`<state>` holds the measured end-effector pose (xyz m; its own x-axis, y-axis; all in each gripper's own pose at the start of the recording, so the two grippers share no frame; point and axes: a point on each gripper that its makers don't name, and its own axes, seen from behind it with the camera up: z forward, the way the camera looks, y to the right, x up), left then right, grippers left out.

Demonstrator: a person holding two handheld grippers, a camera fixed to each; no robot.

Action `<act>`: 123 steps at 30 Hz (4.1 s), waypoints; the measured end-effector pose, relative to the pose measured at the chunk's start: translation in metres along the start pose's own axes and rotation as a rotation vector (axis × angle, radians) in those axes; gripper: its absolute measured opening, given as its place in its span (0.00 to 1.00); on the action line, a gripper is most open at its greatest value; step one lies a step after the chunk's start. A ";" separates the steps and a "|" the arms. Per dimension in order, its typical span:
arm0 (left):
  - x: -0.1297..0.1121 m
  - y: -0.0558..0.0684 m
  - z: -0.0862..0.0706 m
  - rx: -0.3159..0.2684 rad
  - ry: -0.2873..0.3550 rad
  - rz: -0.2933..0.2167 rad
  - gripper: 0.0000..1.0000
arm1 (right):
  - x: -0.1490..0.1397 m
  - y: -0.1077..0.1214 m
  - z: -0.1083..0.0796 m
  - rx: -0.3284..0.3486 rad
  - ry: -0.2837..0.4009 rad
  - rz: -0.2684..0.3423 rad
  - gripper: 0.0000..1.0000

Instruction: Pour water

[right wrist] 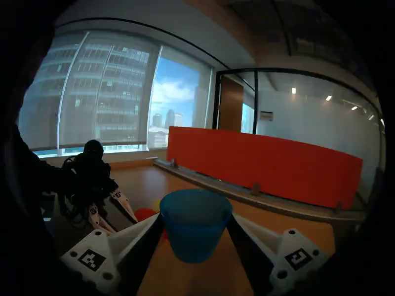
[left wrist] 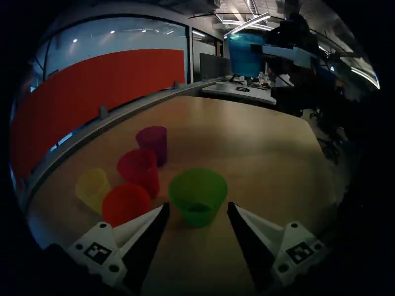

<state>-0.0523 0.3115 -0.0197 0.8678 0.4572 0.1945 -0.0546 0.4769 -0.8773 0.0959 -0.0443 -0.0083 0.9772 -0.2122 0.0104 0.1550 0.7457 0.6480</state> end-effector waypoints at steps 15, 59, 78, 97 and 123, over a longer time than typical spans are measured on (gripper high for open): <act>-0.008 0.000 0.020 0.006 -0.030 0.028 0.86 | -0.006 0.001 0.001 0.003 -0.008 0.004 0.90; 0.010 0.004 0.025 -0.025 0.010 -0.005 0.83 | -0.010 0.001 -0.001 0.001 -0.013 0.012 0.90; 0.061 -0.005 -0.041 0.041 0.193 -0.020 0.82 | 0.006 -0.016 -0.002 0.010 0.003 -0.001 0.90; 0.101 -0.013 -0.121 0.116 0.368 -0.056 0.83 | 0.021 -0.042 0.008 0.053 0.014 -0.020 0.90; 0.107 -0.025 -0.148 0.171 0.456 -0.036 0.83 | 0.035 -0.068 0.033 0.110 0.023 -0.072 0.89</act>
<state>0.1151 0.2375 -0.0423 0.9965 0.0808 -0.0219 -0.0674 0.6202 -0.7815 0.1150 -0.1237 -0.0266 0.9675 -0.2466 -0.0559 0.2090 0.6553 0.7259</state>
